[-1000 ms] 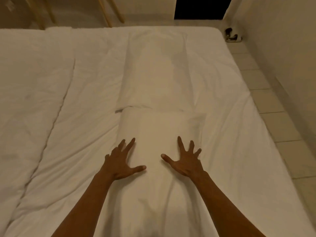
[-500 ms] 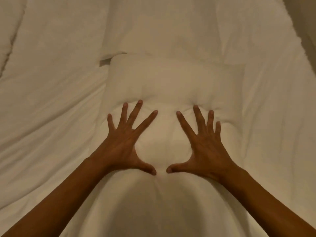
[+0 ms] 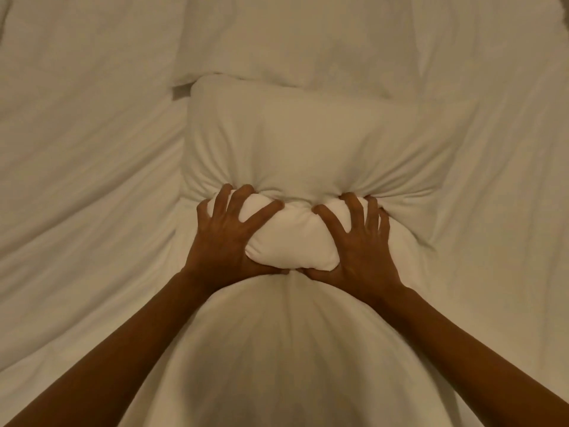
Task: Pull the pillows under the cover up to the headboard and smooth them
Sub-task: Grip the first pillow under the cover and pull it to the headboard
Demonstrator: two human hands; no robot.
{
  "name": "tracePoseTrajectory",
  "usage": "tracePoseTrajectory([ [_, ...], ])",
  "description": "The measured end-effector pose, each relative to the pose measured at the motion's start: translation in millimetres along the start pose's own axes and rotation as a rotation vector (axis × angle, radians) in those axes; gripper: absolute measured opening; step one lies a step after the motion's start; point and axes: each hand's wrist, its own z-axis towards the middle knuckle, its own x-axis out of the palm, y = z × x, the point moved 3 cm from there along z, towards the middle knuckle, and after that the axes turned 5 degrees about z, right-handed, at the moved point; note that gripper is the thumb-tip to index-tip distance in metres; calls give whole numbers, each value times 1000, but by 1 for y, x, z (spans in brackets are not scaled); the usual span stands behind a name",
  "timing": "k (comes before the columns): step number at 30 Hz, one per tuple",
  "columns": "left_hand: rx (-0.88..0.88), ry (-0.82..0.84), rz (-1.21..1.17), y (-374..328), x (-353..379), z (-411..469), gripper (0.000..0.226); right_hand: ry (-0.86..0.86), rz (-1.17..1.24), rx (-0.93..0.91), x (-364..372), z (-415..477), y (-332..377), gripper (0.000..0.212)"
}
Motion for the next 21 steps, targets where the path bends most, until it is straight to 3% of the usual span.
tracePoseTrajectory([
  [5, 29, -95, -13, 3, 6, 2, 73, -119, -4, -46, 5, 1, -3, 81],
  [11, 42, -105, 32, -1, 4, 1, 67, -161, -63, -83, 7, 3, -5, 66],
  [17, -3, -157, -76, -19, -34, -16, 68, -90, 86, -182, -24, -10, -1, 60],
  [21, -68, -237, -94, -48, -71, -48, 54, 6, 169, -263, -65, -33, 0, 58],
])
